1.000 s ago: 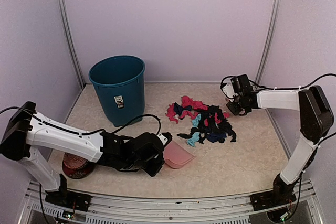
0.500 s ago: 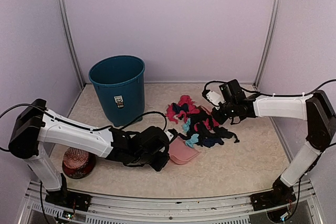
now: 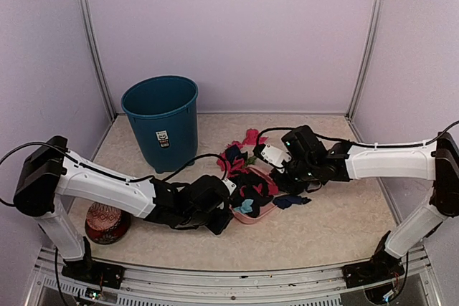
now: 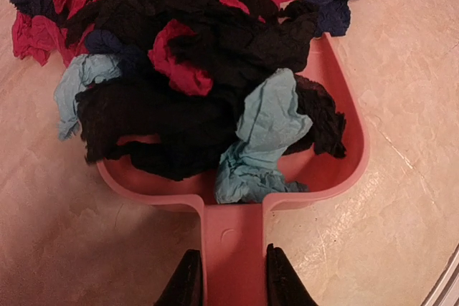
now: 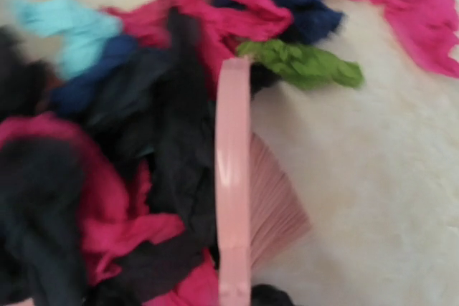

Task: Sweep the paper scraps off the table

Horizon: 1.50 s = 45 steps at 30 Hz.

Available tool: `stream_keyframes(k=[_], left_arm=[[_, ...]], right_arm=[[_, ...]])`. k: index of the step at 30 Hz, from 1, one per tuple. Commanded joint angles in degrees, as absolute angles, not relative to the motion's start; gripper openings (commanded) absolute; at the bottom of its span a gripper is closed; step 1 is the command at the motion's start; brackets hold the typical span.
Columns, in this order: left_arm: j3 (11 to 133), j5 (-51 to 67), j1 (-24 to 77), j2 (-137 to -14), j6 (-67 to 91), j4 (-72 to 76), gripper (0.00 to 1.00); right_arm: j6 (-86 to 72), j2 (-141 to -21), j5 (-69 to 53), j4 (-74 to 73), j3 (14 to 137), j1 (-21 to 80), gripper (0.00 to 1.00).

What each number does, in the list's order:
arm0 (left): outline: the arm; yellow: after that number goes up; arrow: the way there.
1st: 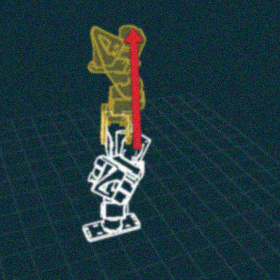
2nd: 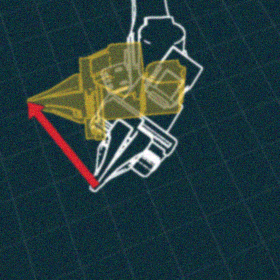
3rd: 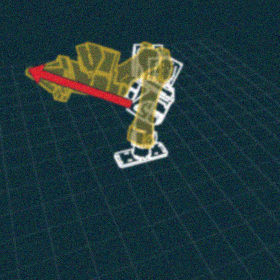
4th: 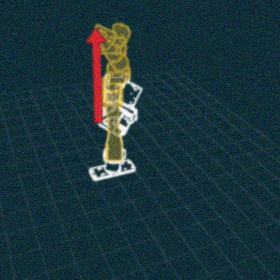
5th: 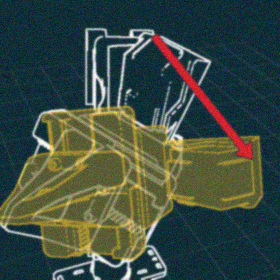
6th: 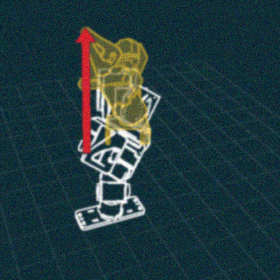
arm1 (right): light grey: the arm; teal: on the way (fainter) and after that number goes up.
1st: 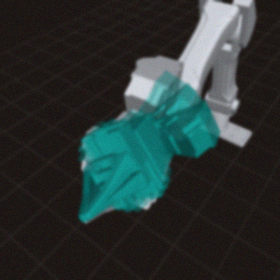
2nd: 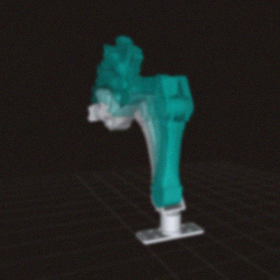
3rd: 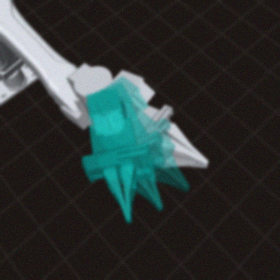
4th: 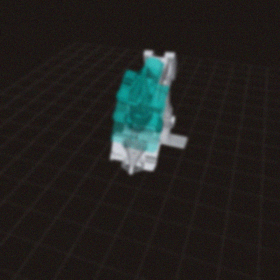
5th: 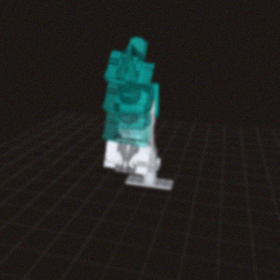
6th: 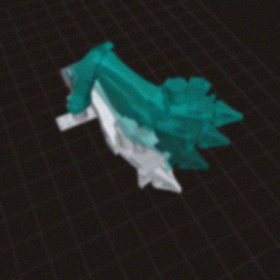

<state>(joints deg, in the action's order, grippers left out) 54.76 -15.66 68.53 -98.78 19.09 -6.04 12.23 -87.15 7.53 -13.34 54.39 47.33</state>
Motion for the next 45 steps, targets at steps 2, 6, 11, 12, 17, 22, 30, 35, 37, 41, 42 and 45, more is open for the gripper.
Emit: stream_keyframes(k=[2, 6, 11, 12, 17, 22, 30, 35, 37, 41, 42, 45], left_arm=[[51.0, -17.4, 69.5, -99.9, 20.1, 0.0, 0.00], [48.1, -20.2, 71.1, -99.7, 19.2, 5.5, 0.00], [45.1, -23.9, 72.5, -99.2, 18.9, 11.3, 0.00], [44.5, -24.5, 72.8, -98.9, 18.8, 12.5, 0.00], [40.9, -27.4, 73.6, -97.2, 18.3, 19.1, 0.00], [39.1, -30.5, 74.1, -96.5, 17.6, 22.5, 0.00], [39.0, -35.0, 75.8, -94.1, 16.4, 22.9, 0.00], [40.2, -36.1, 76.0, -91.7, 16.3, 19.7, 0.00], [41.4, -36.6, 76.1, -90.8, 16.3, 17.6, 0.00], [42.8, -37.4, 76.2, -88.6, 15.8, 15.0, 0.00], [43.4, -37.7, 76.3, -88.0, 15.8, 14.1, 0.00], [44.5, -38.8, 76.4, -86.5, 15.8, 11.6, 0.00]], right_arm=[[9.4, -84.6, 6.2, -21.9, 52.5, 51.4, 0.00], [8.9, -82.2, 8.3, -23.5, 52.4, 52.8, 0.00], [7.5, -79.1, 13.5, -26.4, 52.8, 53.0, 0.00], [7.1, -78.2, 14.3, -26.8, 52.8, 52.9, 0.00], [5.0, -73.3, 18.9, -27.6, 52.2, 53.0, 0.00], [2.8, -68.3, 23.5, -27.3, 50.8, 52.9, 0.00], [1.1, -62.3, 27.5, -25.3, 47.8, 52.8, 0.00], [0.1, -61.4, 28.6, -24.3, 47.0, 52.7, 0.00], [-0.4, -61.1, 29.6, -23.2, 46.6, 52.6, 0.00], [-0.6, -60.5, 31.0, -21.1, 45.4, 52.3, 0.00], [-0.7, -60.4, 31.2, -20.7, 45.2, 52.2, 0.00], [-0.7, -60.1, 31.5, -19.7, 44.3, 51.9, 0.00]])
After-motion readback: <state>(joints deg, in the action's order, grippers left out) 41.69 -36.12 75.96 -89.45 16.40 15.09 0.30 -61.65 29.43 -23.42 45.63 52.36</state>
